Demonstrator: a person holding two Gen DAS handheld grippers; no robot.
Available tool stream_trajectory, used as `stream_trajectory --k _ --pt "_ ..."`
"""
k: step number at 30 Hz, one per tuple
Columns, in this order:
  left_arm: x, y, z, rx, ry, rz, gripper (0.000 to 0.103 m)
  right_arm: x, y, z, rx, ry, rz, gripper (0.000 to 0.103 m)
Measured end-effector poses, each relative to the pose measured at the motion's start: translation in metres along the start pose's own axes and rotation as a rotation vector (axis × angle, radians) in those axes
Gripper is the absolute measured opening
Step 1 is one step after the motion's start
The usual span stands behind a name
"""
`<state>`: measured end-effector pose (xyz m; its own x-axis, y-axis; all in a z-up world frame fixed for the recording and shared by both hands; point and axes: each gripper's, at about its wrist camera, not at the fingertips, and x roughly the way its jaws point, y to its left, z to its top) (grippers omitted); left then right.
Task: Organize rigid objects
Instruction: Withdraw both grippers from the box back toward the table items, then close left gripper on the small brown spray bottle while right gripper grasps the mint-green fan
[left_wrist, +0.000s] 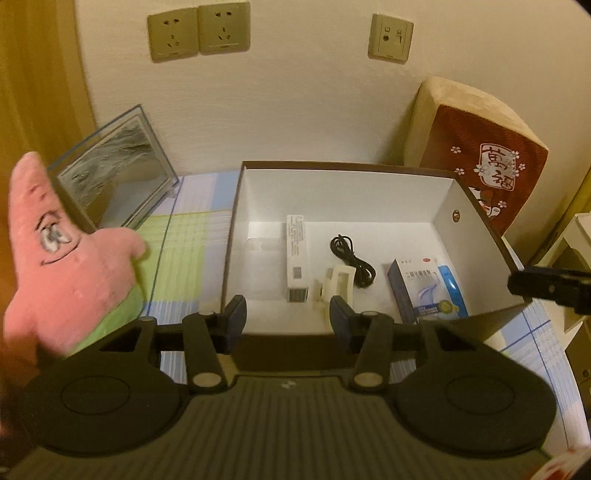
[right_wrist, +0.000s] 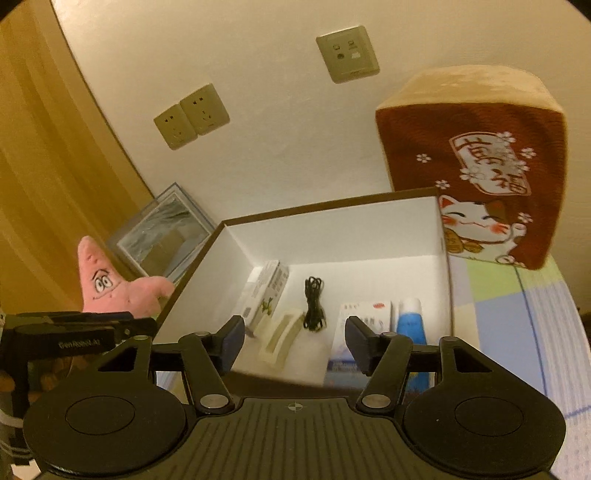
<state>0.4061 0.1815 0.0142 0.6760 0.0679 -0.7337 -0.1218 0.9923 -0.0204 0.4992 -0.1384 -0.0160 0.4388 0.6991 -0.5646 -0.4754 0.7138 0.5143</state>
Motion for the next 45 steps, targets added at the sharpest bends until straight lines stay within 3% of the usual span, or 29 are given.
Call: stream_trajectory --k 10,23,34,45 --pt "-0.032 -0.004 -0.049 -0.026 0.028 -0.004 0.047 -0.039 -0.005 -0.052 -0.018 0.06 -0.024 0.061" --pt "-0.038 -0.036 -0.111 -0.031 0.111 -0.044 0.047 -0.044 -0.006 -0.12 -0.046 0.193 -0.044 0.061" --pt "-0.033 -0.059 -0.139 0.0 0.173 -0.098 0.047 -0.043 -0.01 -0.145 -0.078 0.242 -0.053 0.061" --pt "-0.024 -0.065 -0.155 0.015 0.212 -0.089 0.047 -0.029 -0.004 -0.155 -0.046 0.288 -0.02 0.061"
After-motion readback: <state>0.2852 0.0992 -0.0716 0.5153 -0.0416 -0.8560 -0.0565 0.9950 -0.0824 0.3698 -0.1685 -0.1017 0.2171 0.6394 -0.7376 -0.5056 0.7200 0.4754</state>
